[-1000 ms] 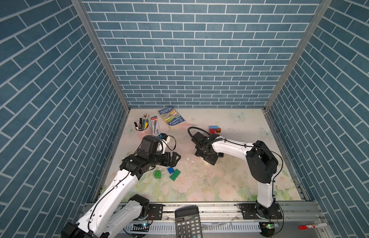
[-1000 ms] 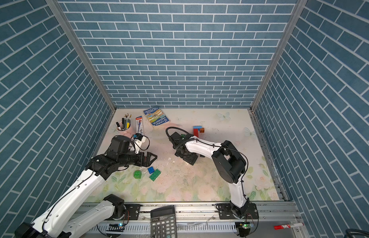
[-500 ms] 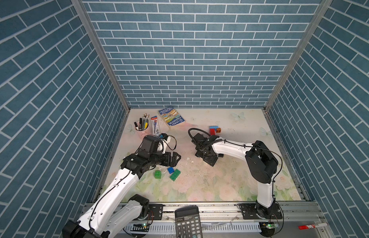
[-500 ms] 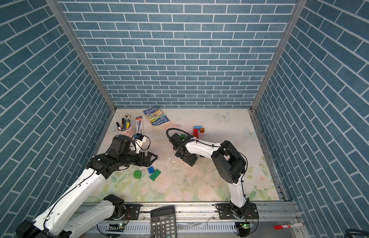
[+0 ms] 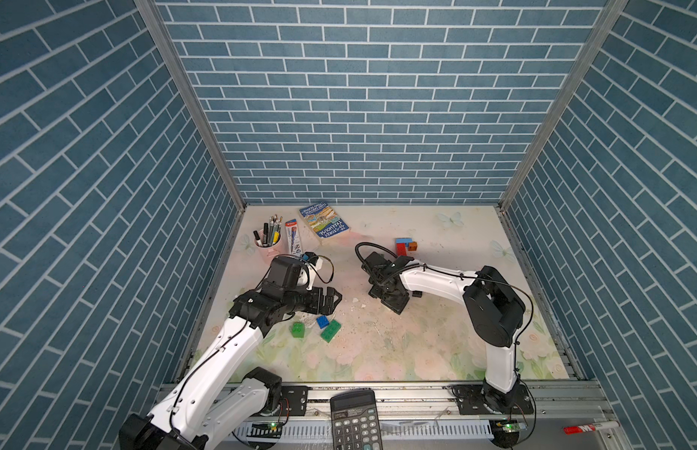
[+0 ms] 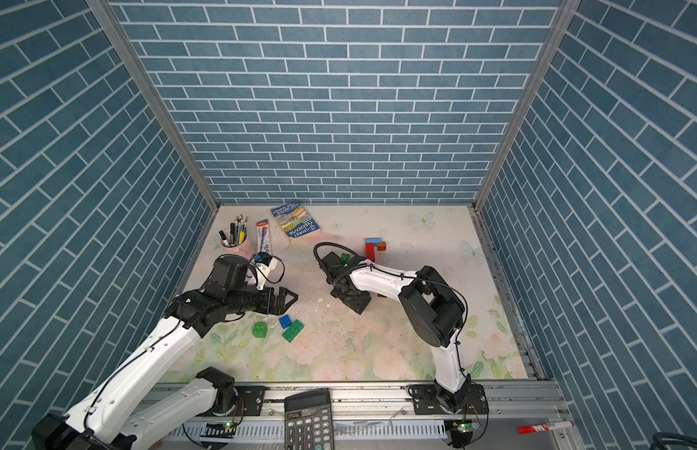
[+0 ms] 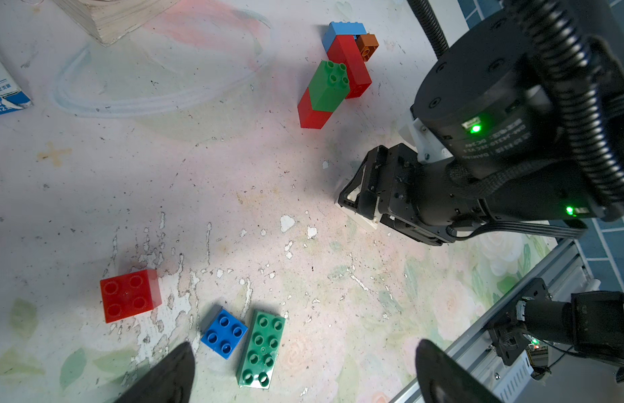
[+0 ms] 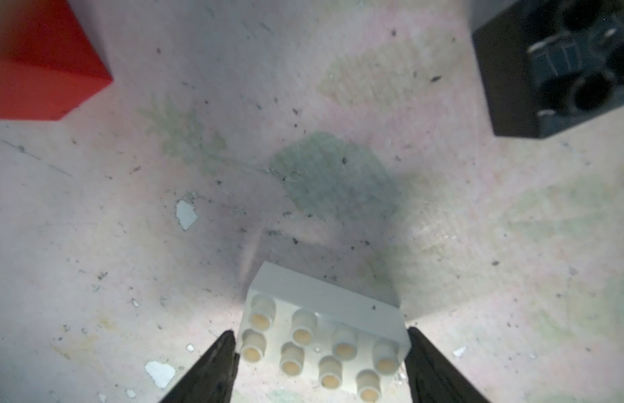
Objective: Assemble the letter r with lego
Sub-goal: Pick up the lego brick from the center of the board.
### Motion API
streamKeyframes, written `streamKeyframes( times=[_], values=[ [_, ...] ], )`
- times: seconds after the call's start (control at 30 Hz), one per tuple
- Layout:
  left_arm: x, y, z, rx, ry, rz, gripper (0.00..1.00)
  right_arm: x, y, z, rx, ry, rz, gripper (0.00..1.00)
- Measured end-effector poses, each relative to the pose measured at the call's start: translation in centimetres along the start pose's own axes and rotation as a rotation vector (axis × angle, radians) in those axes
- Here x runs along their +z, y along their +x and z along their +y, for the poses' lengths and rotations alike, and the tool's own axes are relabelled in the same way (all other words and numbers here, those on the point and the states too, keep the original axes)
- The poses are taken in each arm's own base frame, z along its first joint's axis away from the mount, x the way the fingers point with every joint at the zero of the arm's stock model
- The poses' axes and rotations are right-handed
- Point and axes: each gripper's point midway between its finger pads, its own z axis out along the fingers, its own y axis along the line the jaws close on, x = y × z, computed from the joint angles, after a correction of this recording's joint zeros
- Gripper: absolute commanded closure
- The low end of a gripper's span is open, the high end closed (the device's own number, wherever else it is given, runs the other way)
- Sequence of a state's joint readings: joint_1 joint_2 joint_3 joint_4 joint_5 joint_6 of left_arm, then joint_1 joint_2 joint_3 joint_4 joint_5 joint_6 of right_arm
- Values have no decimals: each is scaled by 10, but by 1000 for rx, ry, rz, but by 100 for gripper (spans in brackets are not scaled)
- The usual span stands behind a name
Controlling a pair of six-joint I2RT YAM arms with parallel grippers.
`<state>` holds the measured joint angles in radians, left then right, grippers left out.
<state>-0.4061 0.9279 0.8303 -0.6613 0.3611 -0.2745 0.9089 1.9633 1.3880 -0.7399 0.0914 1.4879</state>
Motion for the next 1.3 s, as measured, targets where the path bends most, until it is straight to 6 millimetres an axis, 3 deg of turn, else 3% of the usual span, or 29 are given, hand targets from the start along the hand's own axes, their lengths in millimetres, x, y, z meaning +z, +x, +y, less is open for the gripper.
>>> streamKeyframes(
  times=[0.17, 0.4, 0.87, 1.07, 1.3],
  values=[
    [1, 0, 0, 0, -1, 3, 0, 0, 2, 0, -1, 1, 12, 32],
    [1, 0, 2, -2, -4, 2, 0, 0, 0, -4, -47, 15, 22, 47],
    [8, -11, 4, -15, -10, 6, 0, 1, -12, -15, -249, 27, 98, 48],
    [12, -16, 4, -17, -11, -1, 0, 0, -19, -21, -343, 40, 104, 53],
    [17, -21, 5, -16, -9, -10, 0, -3, -24, -32, -436, 92, 97, 66]
  ],
)
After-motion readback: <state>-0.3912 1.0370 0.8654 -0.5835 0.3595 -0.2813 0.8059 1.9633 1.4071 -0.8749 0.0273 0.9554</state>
